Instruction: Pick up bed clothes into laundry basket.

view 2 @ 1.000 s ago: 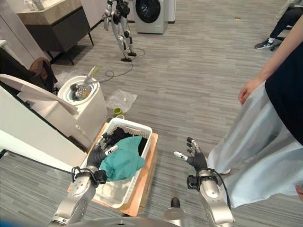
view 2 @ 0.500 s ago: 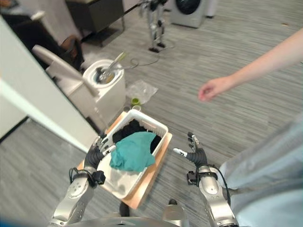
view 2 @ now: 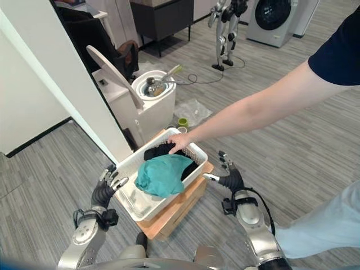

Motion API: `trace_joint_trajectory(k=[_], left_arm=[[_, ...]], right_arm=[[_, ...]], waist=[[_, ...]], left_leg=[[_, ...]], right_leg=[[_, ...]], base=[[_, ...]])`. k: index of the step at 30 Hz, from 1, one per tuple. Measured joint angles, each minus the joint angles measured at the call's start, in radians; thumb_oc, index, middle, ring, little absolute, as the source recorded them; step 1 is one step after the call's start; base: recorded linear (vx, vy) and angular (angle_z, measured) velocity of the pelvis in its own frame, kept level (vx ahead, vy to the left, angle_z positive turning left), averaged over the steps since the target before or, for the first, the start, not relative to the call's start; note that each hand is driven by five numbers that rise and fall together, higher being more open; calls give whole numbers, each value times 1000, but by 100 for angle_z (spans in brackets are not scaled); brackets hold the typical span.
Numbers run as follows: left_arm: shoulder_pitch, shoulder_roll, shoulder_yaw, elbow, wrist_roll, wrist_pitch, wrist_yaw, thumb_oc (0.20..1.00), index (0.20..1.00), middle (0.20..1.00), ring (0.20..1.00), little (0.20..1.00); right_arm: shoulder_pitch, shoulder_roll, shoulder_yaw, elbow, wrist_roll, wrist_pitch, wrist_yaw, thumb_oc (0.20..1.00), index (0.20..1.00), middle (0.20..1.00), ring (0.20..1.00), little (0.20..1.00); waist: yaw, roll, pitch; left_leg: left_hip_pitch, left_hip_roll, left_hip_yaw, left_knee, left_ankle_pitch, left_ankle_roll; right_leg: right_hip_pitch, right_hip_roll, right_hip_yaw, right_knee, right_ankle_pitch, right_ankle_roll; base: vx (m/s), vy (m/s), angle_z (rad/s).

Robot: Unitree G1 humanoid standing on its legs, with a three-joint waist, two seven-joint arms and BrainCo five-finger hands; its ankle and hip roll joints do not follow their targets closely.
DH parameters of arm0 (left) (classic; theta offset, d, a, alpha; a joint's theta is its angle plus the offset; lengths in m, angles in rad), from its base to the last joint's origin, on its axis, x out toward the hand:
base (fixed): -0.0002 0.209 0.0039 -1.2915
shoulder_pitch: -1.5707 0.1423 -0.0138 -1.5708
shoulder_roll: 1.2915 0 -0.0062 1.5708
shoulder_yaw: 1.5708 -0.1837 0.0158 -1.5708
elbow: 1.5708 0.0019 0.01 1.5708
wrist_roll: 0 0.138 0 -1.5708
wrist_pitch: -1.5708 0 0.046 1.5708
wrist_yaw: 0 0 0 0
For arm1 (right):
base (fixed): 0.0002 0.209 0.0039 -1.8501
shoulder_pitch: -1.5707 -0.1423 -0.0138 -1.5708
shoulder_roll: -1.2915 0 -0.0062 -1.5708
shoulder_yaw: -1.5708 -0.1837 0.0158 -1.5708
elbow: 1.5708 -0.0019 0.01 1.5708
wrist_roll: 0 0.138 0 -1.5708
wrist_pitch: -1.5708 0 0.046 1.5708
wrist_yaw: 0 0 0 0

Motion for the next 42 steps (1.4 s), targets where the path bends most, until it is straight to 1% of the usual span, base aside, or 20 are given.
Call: trace_joint_trajectory(k=[2,3,4,5,6,7,8,9,11,13,14,15,16,17,18,20,25,36,40,42], left_arm=[[-11,-5,-1,1,-1,0,1,1000,1000,1000,1000,1000],[-11,-5,0,2,-1,-1,1,1000,1000,1000,1000,1000],[-19,-4,-2,2,-5,-1,3,1000,1000,1000,1000,1000],[-41,1,0,-3,-23,-2,3,1000,1000,1000,1000,1000],[-33,-6,-1,-4,-30,-4,4,1000,1000,1000,1000,1000],[-21,21,9,-2,-42,-2,4,1000,1000,1000,1000,1000],[-30,47,11,-3,-52,-2,3,1000,1000,1000,1000,1000],[-36,64,11,-2,-65,-2,2,1000,1000,1000,1000,1000],[-45,64,13,0,-72,-2,1,1000,1000,1000,1000,1000],[-48,56,6,-3,-75,-3,-7,1000,1000,1000,1000,1000],[-43,51,1,-6,-75,-3,-8,1000,1000,1000,1000,1000],[-57,42,-5,0,-75,0,-8,1000,1000,1000,1000,1000],[-74,40,-5,2,-75,1,-11,1000,1000,1000,1000,1000],[-76,39,-5,-8,-75,1,-13,1000,1000,1000,1000,1000],[-78,39,-3,-6,-75,1,-20,1000,1000,1000,1000,1000],[-73,45,-5,-6,-75,8,-30,1000,1000,1000,1000,1000],[-70,73,-2,-6,-74,21,-34,1000,1000,1000,1000,1000],[-85,76,46,6,-62,22,-22,1000,1000,1000,1000,1000],[-88,83,103,30,-58,22,11,1000,1000,1000,1000,1000],[-102,81,114,53,-56,22,15,1000,1000,1000,1000,1000]], right_arm=[[-3,7,0,0,0,0,1,1000,1000,1000,1000,1000],[-11,10,2,1,1,0,1,1000,1000,1000,1000,1000],[-13,10,3,-2,1,-3,-1,1000,1000,1000,1000,1000],[-16,6,3,-3,1,-1,1,1000,1000,1000,1000,1000],[-17,0,2,-5,2,-1,1,1000,1000,1000,1000,1000],[-26,38,3,-4,2,7,-6,1000,1000,1000,1000,1000],[-19,52,6,-5,2,9,-7,1000,1000,1000,1000,1000],[-12,61,5,-5,3,10,-8,1000,1000,1000,1000,1000],[-8,58,-15,-24,11,10,-11,1000,1000,1000,1000,1000],[-15,54,-42,-44,14,4,-17,1000,1000,1000,1000,1000],[-21,51,-47,-48,14,1,-17,1000,1000,1000,1000,1000],[-28,39,-52,-52,15,-3,-17,1000,1000,1000,1000,1000],[-26,42,-61,-52,16,-3,-17,1000,1000,1000,1000,1000],[-18,45,-63,-52,16,-2,-17,1000,1000,1000,1000,1000],[-7,59,-64,-47,16,-1,-17,1000,1000,1000,1000,1000],[-9,81,-66,-40,16,0,-16,1000,1000,1000,1000,1000],[-20,100,-69,-41,16,1,-15,1000,1000,1000,1000,1000],[-54,100,-80,-41,15,4,-20,1000,1000,1000,1000,1000],[-97,99,-74,-44,15,3,-19,1000,1000,1000,1000,1000],[-105,98,-57,-45,15,4,-20,1000,1000,1000,1000,1000]], waist=[[-2,-3,16],[7,5,22],[-4,-8,35],[-15,-23,49],[-7,-10,41],[-5,-47,49],[-20,-93,59],[-22,-116,57],[-55,-152,49],[-83,-136,26],[-87,-117,11],[-109,-90,3],[-135,-84,2],[-153,-72,-5],[-161,-82,-13],[-165,-107,-30],[-173,-111,-40],[-173,-119,-45],[-161,-142,-39],[-150,-149,-33]], left_leg=[[0,1,12,0,28,-8],[-11,-4,22,7,45,2],[-38,-21,37,29,74,28],[-47,-23,83,22,97,26],[-44,-17,122,-2,91,43],[-45,1,261,-20,-114,-25],[-70,-8,310,34,-119,3],[-88,-27,305,111,-112,18],[-69,-34,303,275,-134,-12],[14,-16,311,273,-159,-3],[63,-13,326,230,-133,13],[116,2,375,163,-172,22],[126,-3,431,142,-200,45],[127,-10,482,114,-217,31],[146,-32,496,69,-221,32],[153,-96,489,0,-189,50],[163,-149,491,-30,-186,65],[167,-165,436,-129,-129,79],[166,-164,385,-129,-124,86],[157,-167,351,-127,-128,92]], right_leg=[[25,-8,-31,-15,-3,-5],[35,9,-47,-6,5,-5],[25,11,-44,18,-4,-15],[20,-6,-57,34,-27,-37],[12,7,-64,39,-28,-38],[-1,-13,-90,31,-8,-78],[0,-59,-138,6,9,-76],[2,-93,-164,-15,30,-74],[67,-132,-237,-141,104,-53],[72,-134,-271,-172,110,-47],[63,-128,-273,-167,108,-38],[55,-135,-316,-149,114,-26],[53,-150,-348,-139,104,-12],[54,-152,-373,-131,99,-1],[47,-161,-377,-129,97,21],[56,-200,-385,-173,134,46],[90,-231,-388,-256,204,86],[110,-225,-450,-266,221,96],[92,-246,-468,-169,203,96],[56,-276,-476,-51,188,106]], base=[[-221,-20,55],[-266,-29,72],[-166,-10,91],[-252,-17,87],[-319,-14,74],[-272,-7,78],[-212,5,90],[-108,29,83],[-73,34,101],[-54,81,81],[-14,182,52],[26,165,72],[12,232,99],[-17,130,84],[-12,201,56],[-2,186,20],[-34,155,3],[-66,118,16],[-84,116,40],[-113,10,56]])
